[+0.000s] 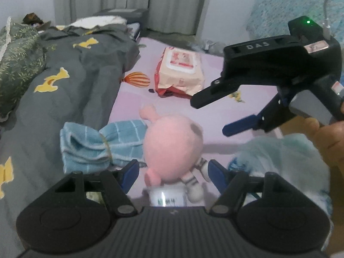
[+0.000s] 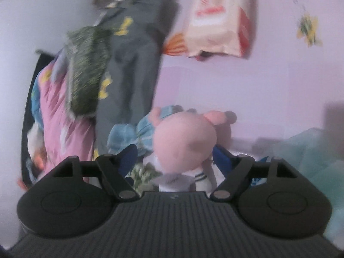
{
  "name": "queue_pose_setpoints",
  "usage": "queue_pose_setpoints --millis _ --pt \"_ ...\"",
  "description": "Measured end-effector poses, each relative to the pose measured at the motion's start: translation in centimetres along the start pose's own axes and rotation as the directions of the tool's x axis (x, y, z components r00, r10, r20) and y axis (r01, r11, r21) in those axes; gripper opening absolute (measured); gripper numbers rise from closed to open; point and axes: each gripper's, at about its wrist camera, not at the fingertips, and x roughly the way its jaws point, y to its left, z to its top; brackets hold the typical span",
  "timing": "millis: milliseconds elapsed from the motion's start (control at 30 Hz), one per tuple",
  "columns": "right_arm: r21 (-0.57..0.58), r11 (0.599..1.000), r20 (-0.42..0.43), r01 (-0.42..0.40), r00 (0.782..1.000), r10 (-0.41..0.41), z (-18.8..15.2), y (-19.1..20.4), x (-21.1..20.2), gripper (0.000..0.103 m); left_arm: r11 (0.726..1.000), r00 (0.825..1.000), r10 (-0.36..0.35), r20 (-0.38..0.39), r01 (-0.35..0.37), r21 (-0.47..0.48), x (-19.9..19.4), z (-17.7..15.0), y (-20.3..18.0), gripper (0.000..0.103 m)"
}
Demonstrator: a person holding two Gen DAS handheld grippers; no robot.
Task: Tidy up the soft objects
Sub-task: 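Move the right gripper to the pink plush toy and grasp its head, then carry the pink plush toy with the right gripper into the box and release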
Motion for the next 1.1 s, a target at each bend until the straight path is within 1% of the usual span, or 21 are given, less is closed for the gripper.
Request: queue_pose_setpoints --millis 67,167,233,367,500,533,633,833,967,1100 --pt "0.058 0.998 -0.007 0.013 1.0 -0.013 1.1 -1.1 1.3 0.08 1.0 1.0 0.002 -0.023 -0.002 -0.003 1.3 0.6 -0.1 0.073" --pt "0.099 0.995 -0.022 0.028 0.999 -0.026 2.2 -2.2 3.5 0.081 1.0 0.999 0.014 -0.049 -0.014 0.005 3.0 1.3 -0.2 0.073" --pt "0.118 0.993 -0.039 0.02 0.999 -0.016 2.8 -2.8 4.8 0.081 1.0 0.998 0.016 -0.065 -0.015 0.007 3.9 1.7 -0.3 0.073" --pt "0.142 0.99 -0.07 -0.024 0.997 0.035 3.1 -3.5 6.9 0.083 0.999 0.996 0.034 -0.084 -0.033 0.007 5.2 2.0 -0.2 0.073" --pt "0.142 0.986 -0.091 -0.087 0.991 0.101 3.0 -3.5 7.5 0.083 1.0 0.996 0.028 -0.081 -0.028 -0.001 5.3 2.1 0.1 0.073" --pt "0.135 0.986 -0.093 -0.094 0.99 0.107 2.8 -3.3 7.4 0.083 1.0 0.997 0.024 -0.079 -0.025 -0.002 5.1 2.2 0.1 0.073" --pt "0.074 0.994 -0.063 -0.082 0.994 0.087 2.2 -2.2 6.2 0.08 1.0 0.998 0.014 -0.059 -0.014 -0.009 4.4 2.6 0.0 0.073" --pt "0.004 0.993 0.029 -0.115 0.993 0.115 1.2 -0.2 1.9 0.075 0.999 1.0 0.014 0.028 -0.015 0.03 0.9 3.5 -1.8 0.073" --pt "-0.034 0.989 0.092 -0.141 0.985 0.144 0.0 0.8 -1.8 0.074 0.998 0.996 0.005 0.085 -0.01 0.058 -2.0 4.1 -3.7 0.073" --pt "-0.054 0.983 0.152 -0.176 0.971 0.182 -1.8 0.9 -6.3 0.074 0.995 0.99 -0.02 0.143 0.006 0.101 -5.1 4.2 -6.5 0.073"
